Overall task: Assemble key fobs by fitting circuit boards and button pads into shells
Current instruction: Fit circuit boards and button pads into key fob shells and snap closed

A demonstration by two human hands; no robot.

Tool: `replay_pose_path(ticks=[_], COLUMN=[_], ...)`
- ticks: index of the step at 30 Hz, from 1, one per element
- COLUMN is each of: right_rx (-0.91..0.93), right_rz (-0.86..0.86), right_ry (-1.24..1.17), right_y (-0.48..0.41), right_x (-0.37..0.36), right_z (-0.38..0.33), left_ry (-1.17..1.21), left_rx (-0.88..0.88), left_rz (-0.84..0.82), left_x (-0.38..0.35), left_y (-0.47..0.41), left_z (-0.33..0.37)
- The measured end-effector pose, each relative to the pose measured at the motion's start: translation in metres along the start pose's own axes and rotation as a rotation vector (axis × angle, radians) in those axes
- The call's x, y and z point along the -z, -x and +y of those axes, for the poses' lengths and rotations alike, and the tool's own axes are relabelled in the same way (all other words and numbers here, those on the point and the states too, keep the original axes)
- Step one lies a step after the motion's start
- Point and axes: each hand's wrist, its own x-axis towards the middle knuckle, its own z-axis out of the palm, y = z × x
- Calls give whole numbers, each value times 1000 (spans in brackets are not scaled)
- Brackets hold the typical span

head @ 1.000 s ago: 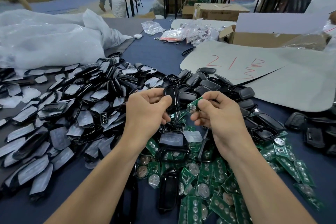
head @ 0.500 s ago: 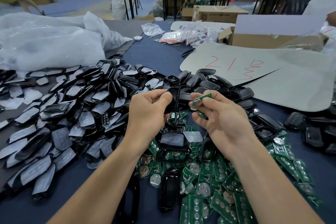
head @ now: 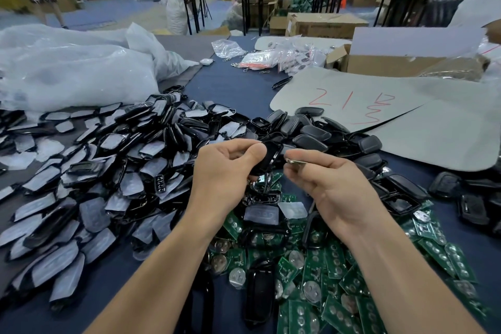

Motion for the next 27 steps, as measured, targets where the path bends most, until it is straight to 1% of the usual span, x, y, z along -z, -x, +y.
replay_pose_path(ticks=[3,7,10,13,15,19,23,27], right_rx=[-5,-65,-78,-41,0,143,261,274], right_rz=[6,-59,-26,7,54,156,176,188], right_ry=[-82,-201,-240,-145,-101,-8,86,152], right_y=[0,3,3,2,0,-2,0,0], right_x=[-4,-2,1,4,6,7,10,7], right_z=[1,-2,-5,-3,-1,1,-1,-1], left_ry=[-48,-84,-61,-12,-2,0,-3,-31], left_rx=[20,62,110,159,160,137,151,173], left_rz=[22,28,7,-44,-71,-90,-98,-105], left_x=[2,2,-1,-4,-5,-5,-8,-10], left_y=[0,-2,-2,-1,1,3,5,5], left_z=[-1,-4,-3,0,1,3,5,5])
